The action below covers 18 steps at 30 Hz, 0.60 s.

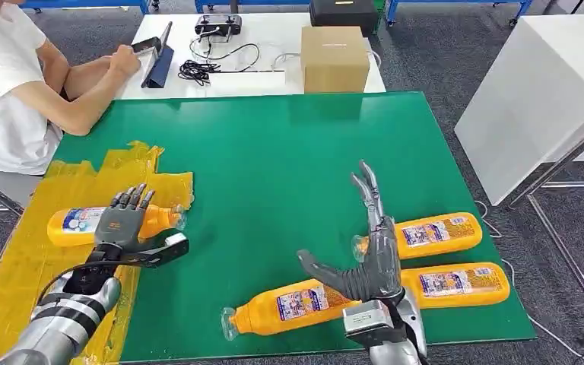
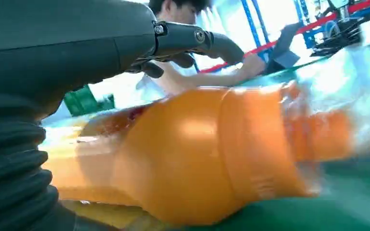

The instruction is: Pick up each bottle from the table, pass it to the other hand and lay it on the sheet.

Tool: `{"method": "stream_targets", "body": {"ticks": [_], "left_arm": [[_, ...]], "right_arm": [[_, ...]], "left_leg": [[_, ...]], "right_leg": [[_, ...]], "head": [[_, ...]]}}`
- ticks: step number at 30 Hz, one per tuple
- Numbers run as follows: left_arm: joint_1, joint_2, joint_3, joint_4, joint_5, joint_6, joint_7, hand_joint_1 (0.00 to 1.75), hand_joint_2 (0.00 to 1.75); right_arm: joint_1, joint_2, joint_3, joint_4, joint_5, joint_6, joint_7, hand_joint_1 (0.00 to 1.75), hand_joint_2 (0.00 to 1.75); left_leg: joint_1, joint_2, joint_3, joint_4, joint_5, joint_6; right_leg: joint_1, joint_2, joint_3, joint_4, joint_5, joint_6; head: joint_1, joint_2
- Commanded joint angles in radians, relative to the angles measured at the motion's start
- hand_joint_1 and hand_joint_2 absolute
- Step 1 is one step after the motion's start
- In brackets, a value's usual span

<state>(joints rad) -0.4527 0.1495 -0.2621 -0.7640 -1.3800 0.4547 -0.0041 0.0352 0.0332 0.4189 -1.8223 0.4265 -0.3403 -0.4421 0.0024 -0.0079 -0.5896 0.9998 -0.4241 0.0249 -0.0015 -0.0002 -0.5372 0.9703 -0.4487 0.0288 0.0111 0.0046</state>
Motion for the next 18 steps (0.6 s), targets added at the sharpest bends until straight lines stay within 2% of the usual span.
{"method": "stream_targets", "body": {"ticks": [1, 3, 4, 8, 11, 13, 18], "left_arm": [[0.145, -0.070, 0.121, -0.304, 0.536, -0.175, -0.350, 0.00, 0.00], [0.215, -0.074, 0.146, -0.435, 0.736, -0.263, -0.454, 0.00, 0.00], [0.257, -0.082, 0.169, -0.516, 0.868, -0.324, -0.520, 0.00, 1.75], [0.366, -0.130, 0.244, -0.751, 1.174, -0.502, -0.641, 0.00, 1.75], [0.409, -0.166, 0.300, -0.838, 1.351, -0.629, -0.669, 0.00, 1.75], [0.430, -0.186, 0.331, -0.874, 1.382, -0.654, -0.672, 0.00, 1.75], [0.438, -0.203, 0.345, -0.875, 1.382, -0.659, -0.671, 0.00, 1.75]], "right_arm": [[-0.007, -0.031, -0.010, 0.038, 0.025, 0.005, 0.009, 0.00, 1.75], [-0.014, -0.066, 0.015, 0.053, 0.056, 0.049, 0.024, 0.00, 1.75], [-0.022, -0.101, 0.041, 0.070, 0.082, 0.098, 0.027, 0.00, 1.75], [-0.022, -0.167, 0.083, 0.089, 0.120, 0.198, -0.011, 0.00, 1.75], [-0.003, -0.200, 0.072, 0.096, 0.145, 0.239, 0.021, 0.00, 1.75], [0.016, -0.222, 0.055, 0.121, 0.188, 0.244, 0.054, 0.00, 1.75], [0.045, -0.255, 0.052, 0.140, 0.214, 0.266, 0.058, 0.00, 1.75]], "left_leg": [[0.001, 0.000, 0.003, 0.000, -0.002, 0.000], [0.000, 0.002, 0.002, -0.001, -0.001, 0.000], [0.001, 0.002, 0.003, -0.001, -0.002, 0.000], [0.001, 0.005, 0.002, 0.000, -0.003, 0.000], [0.001, 0.003, -0.001, 0.000, -0.003, -0.001], [0.001, 0.003, -0.001, 0.000, -0.003, -0.001], [0.001, 0.001, 0.001, -0.001, -0.002, -0.001]], "right_leg": [[0.001, -0.001, 0.004, -0.002, -0.001, 0.001], [0.000, 0.001, 0.002, -0.002, -0.001, 0.001], [0.001, 0.001, 0.003, -0.002, -0.001, 0.001], [0.001, 0.003, 0.002, -0.003, -0.001, 0.001], [0.001, 0.002, -0.001, -0.002, -0.001, 0.001], [0.001, 0.002, 0.000, -0.002, 0.000, 0.000], [0.001, 0.000, 0.002, -0.003, -0.001, 0.000]], "head": [[0.000, 0.000], [0.000, 0.000], [0.000, 0.000], [0.000, 0.000], [0.000, 0.000], [0.000, 0.000], [0.000, 0.000]]}}
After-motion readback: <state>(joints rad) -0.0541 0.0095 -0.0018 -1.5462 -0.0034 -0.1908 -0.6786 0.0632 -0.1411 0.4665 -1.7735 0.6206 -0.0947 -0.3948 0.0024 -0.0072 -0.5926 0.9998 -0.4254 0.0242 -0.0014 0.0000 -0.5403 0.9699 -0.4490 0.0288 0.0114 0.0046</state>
